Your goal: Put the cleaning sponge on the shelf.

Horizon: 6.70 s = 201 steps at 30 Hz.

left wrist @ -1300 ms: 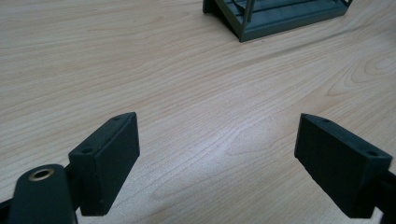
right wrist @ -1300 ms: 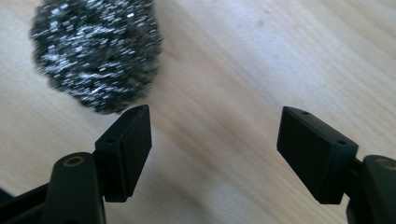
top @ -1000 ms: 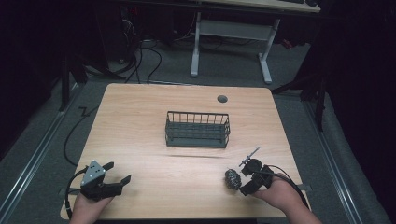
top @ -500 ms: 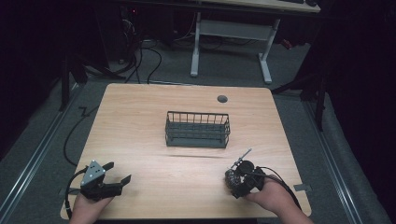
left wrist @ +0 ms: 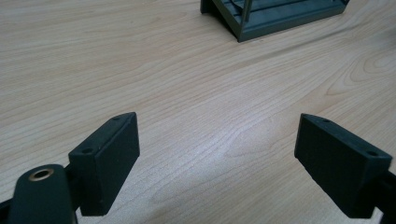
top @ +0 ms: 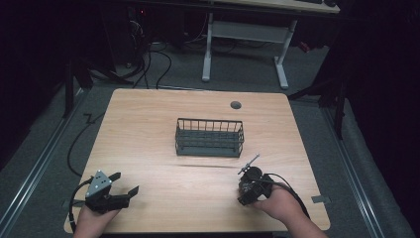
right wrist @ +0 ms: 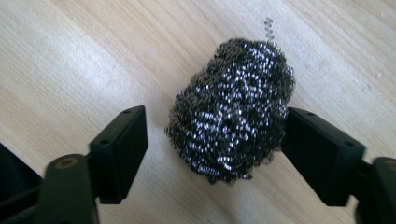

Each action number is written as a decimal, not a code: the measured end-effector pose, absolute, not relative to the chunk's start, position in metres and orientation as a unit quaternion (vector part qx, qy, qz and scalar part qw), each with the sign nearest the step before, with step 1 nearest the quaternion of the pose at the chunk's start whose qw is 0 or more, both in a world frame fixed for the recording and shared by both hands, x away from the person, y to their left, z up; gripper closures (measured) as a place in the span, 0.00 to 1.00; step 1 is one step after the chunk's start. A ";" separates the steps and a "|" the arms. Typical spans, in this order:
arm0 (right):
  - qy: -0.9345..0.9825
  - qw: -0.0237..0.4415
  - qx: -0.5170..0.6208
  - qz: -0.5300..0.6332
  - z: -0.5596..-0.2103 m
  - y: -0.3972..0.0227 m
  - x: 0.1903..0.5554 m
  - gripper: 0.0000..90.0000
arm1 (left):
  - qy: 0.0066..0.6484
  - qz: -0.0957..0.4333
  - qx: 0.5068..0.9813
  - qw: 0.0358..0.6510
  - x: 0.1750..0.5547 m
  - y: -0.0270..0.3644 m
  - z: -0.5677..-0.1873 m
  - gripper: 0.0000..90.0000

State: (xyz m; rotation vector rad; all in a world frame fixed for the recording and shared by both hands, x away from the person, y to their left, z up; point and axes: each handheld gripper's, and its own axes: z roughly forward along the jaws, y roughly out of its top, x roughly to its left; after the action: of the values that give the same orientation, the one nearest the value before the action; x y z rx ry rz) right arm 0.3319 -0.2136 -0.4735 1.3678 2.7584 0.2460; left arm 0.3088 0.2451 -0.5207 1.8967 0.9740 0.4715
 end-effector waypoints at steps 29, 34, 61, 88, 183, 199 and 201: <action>0.894 0.039 0.435 0.099 -0.452 -0.225 0.342 0.47 | 0.395 0.187 0.774 0.459 0.309 0.244 -0.522 0.16; 0.892 0.039 0.439 0.100 -0.445 -0.225 0.346 0.47 | 0.395 0.186 0.774 0.459 0.309 0.244 -0.522 0.16; 0.885 0.031 0.454 0.101 -0.400 -0.223 0.389 0.48 | 0.396 0.183 0.773 0.460 0.309 0.245 -0.522 0.16; 0.883 0.038 0.455 0.109 -0.363 -0.183 0.463 0.48 | 0.398 0.183 0.773 0.459 0.309 0.247 -0.522 0.16; 0.863 0.059 0.479 0.148 -0.373 -0.179 0.477 0.39 | 0.395 0.171 0.779 0.456 0.311 0.244 -0.525 0.16; 0.858 0.070 0.485 0.155 -0.396 -0.217 0.436 0.33 | 0.397 0.170 0.781 0.452 0.310 0.243 -0.525 0.16; 0.855 0.073 0.489 0.155 -0.400 -0.219 0.430 0.33 | 0.397 0.170 0.780 0.452 0.310 0.243 -0.525 0.16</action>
State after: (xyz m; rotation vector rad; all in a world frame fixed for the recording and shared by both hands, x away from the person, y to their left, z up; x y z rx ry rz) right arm 0.4304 -0.2189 -0.3995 1.4688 2.5697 0.4662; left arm 0.3103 0.2428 -0.5254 1.9262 0.9817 0.4210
